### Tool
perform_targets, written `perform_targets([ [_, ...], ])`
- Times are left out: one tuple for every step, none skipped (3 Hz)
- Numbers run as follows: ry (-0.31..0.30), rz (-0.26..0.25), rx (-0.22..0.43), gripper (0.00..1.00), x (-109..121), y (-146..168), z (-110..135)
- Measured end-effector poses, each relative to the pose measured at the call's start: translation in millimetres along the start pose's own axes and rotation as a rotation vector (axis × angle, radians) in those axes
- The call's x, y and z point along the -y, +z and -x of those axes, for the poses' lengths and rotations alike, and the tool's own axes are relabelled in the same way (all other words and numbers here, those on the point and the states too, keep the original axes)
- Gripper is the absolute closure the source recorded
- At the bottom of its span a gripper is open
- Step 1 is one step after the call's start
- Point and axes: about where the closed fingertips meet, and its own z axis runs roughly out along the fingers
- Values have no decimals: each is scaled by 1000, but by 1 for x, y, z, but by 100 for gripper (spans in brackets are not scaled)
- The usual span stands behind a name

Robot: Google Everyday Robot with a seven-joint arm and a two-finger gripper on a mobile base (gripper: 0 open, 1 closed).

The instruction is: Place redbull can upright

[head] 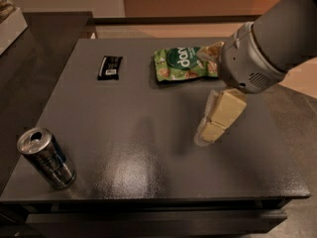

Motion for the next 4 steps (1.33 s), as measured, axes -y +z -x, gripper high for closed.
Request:
perform_targets([
  [2, 30, 108, 0, -10, 30, 28],
  [8, 78, 202, 0, -22, 58, 57],
  [32, 127, 286, 0, -37, 80, 83],
  [57, 156, 377, 0, -55, 98, 107],
])
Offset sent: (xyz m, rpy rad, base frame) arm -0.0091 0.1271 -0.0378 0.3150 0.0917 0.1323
